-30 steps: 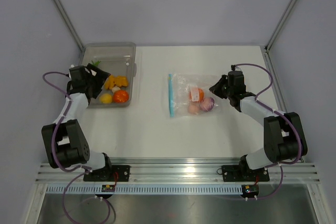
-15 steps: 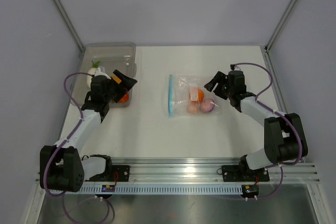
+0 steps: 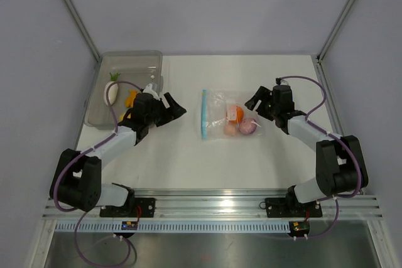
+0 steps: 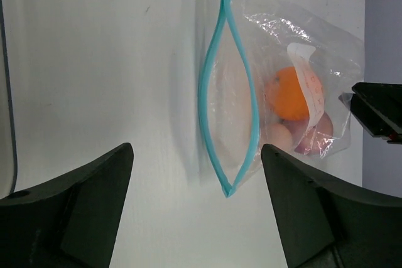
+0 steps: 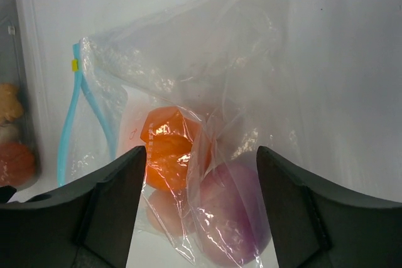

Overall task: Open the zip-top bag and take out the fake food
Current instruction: Place the fake vegetable in the bin, then pick up the fake vegetable from the zipper food storage bag.

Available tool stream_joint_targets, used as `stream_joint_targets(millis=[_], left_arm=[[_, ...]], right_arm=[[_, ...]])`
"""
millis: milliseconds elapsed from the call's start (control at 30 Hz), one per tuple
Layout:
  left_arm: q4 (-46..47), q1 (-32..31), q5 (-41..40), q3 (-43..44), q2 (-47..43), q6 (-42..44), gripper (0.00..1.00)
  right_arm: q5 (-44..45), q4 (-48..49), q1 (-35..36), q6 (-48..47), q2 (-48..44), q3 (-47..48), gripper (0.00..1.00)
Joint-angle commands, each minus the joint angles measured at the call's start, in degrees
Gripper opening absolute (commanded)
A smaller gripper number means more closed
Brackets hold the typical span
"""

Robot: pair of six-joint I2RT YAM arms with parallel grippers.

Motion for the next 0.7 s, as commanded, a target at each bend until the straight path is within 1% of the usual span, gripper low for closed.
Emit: stream_joint_targets(millis=[0, 33, 67, 133, 167, 200, 233, 267, 300, 367, 433, 467, 500, 600, 667], left_arm=[[3.57, -0.26, 1.48, 2.59, 4.24, 1.66, 0.84], [4.36, -0.52, 2.00, 2.94, 6.61, 1.40, 0.84], [5.06, -0.53, 4.18, 3.21, 8.28, 0.61, 0.82], [5.95, -0.70, 7.79, 4.87, 12.67, -0.27, 0.80], [5.95, -0.70, 8.68, 5.49, 13.91, -0.71, 0.76], [5.95, -0.88, 9.21, 5.93, 14.97, -0.80, 0.74], [6.12, -1.31, 9.21, 6.54, 16.37, -0.80, 0.72], [6.04, -1.49, 9.21, 6.81, 16.73, -0.72, 0.69], [5.95, -1.84, 9.30, 7.16, 17.09, -0.63, 0.67], [5.95, -2.11, 8.87, 7.34, 16.92, -0.45, 0.64], [5.95, -2.55, 8.34, 7.43, 16.74, 0.16, 0.61], [5.95, -2.72, 8.34, 7.60, 16.74, 0.25, 0.58], [6.21, -3.24, 8.51, 7.69, 16.91, 0.34, 0.54], [7.00, -4.21, 9.04, 8.22, 18.32, 0.16, 0.39], [7.18, -4.74, 9.30, 8.66, 19.02, 0.08, 0.31]], right_arm=[[0.31, 1.26, -0.04, -0.41, 0.19, 1.44, 0.77], [-0.04, 1.79, -0.13, -0.40, 0.54, 1.44, 0.70], [-0.83, 2.05, -0.13, -0.32, 0.81, 1.35, 0.63], [-1.63, 2.76, -0.13, -0.23, 1.68, 1.44, 0.45], [-2.50, 2.76, -0.13, -0.05, 2.04, 1.52, 0.41], [-2.94, 2.76, -0.13, 0.03, 2.39, 1.87, 0.37], [-3.30, 2.67, -0.13, 0.04, 2.92, 2.14, 0.23], [-3.82, 2.67, -0.04, 0.04, 3.18, 2.23, 0.19], [-4.17, 2.85, -0.13, 0.04, 3.27, 2.40, 0.13], [-4.88, 2.93, -0.13, 0.04, 3.62, 2.67, 0.05], [-5.49, 3.02, -0.13, -0.14, 3.80, 2.76, 0.03], [-5.84, 3.11, -0.13, -0.40, 3.80, 2.84, 0.00], [-6.11, 2.94, -0.13, -0.58, 4.06, 3.02, 0.00], [-6.64, 2.59, -0.04, -0.84, 4.41, 3.46, 0.00], [-6.55, 2.58, -0.13, -0.93, 4.15, 3.46, 0.00]])
